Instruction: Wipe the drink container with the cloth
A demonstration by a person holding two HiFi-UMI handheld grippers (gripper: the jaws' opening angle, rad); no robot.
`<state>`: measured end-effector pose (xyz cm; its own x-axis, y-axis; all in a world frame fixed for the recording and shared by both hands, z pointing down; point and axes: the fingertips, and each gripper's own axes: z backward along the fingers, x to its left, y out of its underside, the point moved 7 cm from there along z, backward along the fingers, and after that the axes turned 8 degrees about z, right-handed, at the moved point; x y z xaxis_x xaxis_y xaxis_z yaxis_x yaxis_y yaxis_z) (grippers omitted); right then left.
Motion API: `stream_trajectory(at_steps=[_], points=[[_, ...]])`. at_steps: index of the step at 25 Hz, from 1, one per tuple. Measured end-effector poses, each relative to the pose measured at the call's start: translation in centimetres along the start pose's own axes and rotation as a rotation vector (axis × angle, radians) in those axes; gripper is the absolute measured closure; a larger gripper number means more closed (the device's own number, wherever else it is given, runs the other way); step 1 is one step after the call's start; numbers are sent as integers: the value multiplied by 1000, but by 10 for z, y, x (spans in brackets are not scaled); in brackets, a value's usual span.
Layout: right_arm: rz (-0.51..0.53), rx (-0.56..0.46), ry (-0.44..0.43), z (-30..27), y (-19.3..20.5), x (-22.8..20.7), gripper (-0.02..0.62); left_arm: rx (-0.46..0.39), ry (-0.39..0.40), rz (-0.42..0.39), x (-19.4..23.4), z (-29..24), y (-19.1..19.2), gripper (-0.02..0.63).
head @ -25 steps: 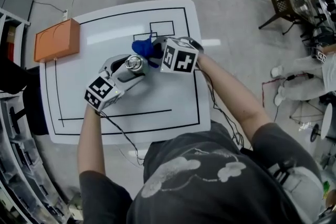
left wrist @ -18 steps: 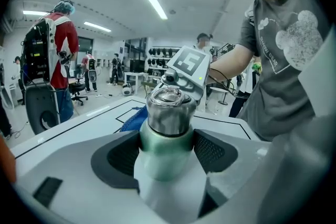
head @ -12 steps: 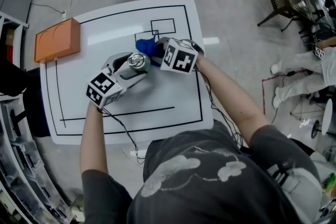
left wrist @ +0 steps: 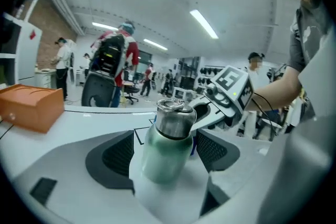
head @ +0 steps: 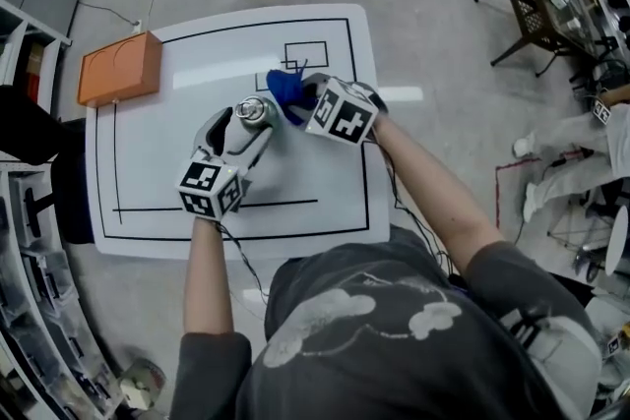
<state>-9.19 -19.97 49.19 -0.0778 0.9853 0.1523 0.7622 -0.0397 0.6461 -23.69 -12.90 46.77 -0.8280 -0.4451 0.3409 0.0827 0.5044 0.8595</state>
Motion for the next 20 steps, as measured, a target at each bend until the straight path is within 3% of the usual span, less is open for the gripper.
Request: stream_trajectory(at_steps=[3,14,17,20], points=[[5,-18,12,13,7,3,552,-77,-129,84,-15,2,4,230],[18,-46,28,51,26,12,552,-137,-616,246,-39,-27,14,227],[38,-53,23,55,29,13,552,-105,-687,279,-34,-32,19,230],[56,-50,9,61,29,12,552,-109,-689,290,-37,-35,19,270]])
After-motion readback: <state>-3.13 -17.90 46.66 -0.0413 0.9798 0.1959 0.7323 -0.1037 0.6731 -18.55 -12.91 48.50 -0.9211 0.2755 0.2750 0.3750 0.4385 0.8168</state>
